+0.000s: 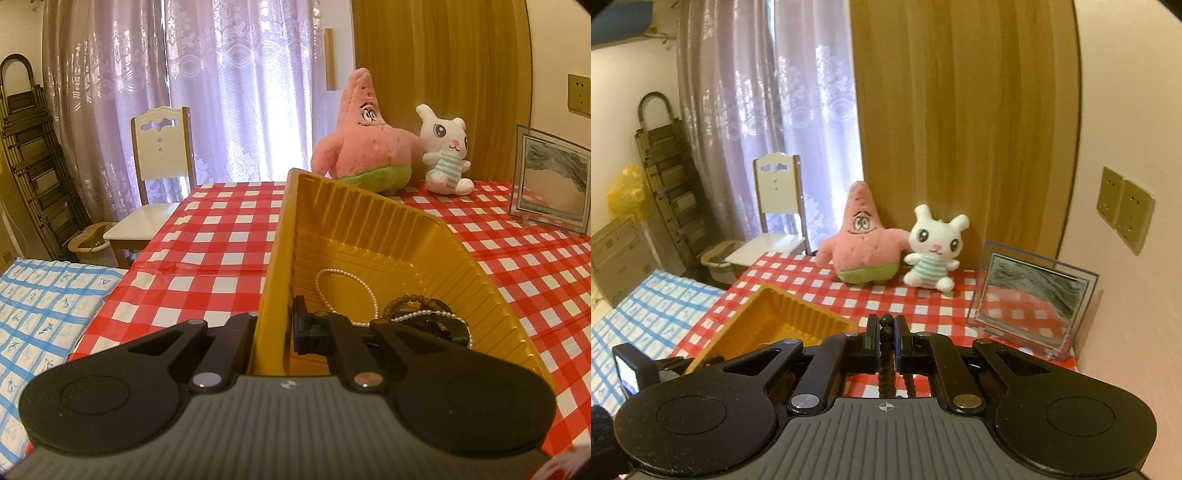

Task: Organize jewelry
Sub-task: 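Carry the bead necklace into the held tray and open the right gripper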

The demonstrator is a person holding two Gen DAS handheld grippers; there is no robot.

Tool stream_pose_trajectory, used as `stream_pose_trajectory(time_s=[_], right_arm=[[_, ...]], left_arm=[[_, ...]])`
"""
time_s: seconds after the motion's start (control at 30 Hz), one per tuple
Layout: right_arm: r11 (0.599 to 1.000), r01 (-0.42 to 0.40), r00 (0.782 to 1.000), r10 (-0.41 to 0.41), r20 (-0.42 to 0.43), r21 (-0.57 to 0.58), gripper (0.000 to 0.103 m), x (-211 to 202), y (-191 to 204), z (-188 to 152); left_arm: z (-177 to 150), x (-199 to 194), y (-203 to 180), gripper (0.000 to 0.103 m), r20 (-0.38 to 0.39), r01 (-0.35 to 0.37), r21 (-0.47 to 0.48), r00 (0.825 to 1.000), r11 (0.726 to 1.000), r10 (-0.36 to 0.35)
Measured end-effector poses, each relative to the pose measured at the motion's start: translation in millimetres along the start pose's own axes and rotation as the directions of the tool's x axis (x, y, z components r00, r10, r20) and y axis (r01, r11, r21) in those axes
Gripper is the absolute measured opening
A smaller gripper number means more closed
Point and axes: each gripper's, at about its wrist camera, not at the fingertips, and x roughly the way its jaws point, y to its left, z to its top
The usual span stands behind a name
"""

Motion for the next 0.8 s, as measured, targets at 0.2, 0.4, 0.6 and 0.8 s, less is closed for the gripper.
stream_pose_trajectory(time_s=[0.2, 0.4, 0.6, 0.8], right_arm=[[0.999, -0.044, 0.999, 0.044, -0.003, -0.017, 0.007, 1.2, 11.6, 6.6], [0.995, -0.088, 0.996, 0.089, 0.011, -0.046, 0.007, 2.3, 22.7, 18.8], [0.986, -0.143, 0.989, 0.145, 0.016, -0.088, 0.007, 11.8, 39.7, 32.1], [0.967, -0.223, 0.974, 0.227, 0.017, -0.126, 0.007, 32.7, 65.3, 45.9]], left_arm=[[0.3, 0.3, -0.6, 0.005, 0.0, 0.0, 0.001, 1.0, 1.0, 0.0], [1.1, 0.6, -1.8, 0.005, 0.0, 0.001, -0.003, 1.0, 1.0, -0.001], [3.0, 1.0, -3.6, 0.005, -0.001, 0.002, -0.008, 1.0, 1.0, -0.002], [2.8, 1.0, -3.1, 0.005, -0.001, 0.003, -0.013, 1.0, 1.0, -0.003]])
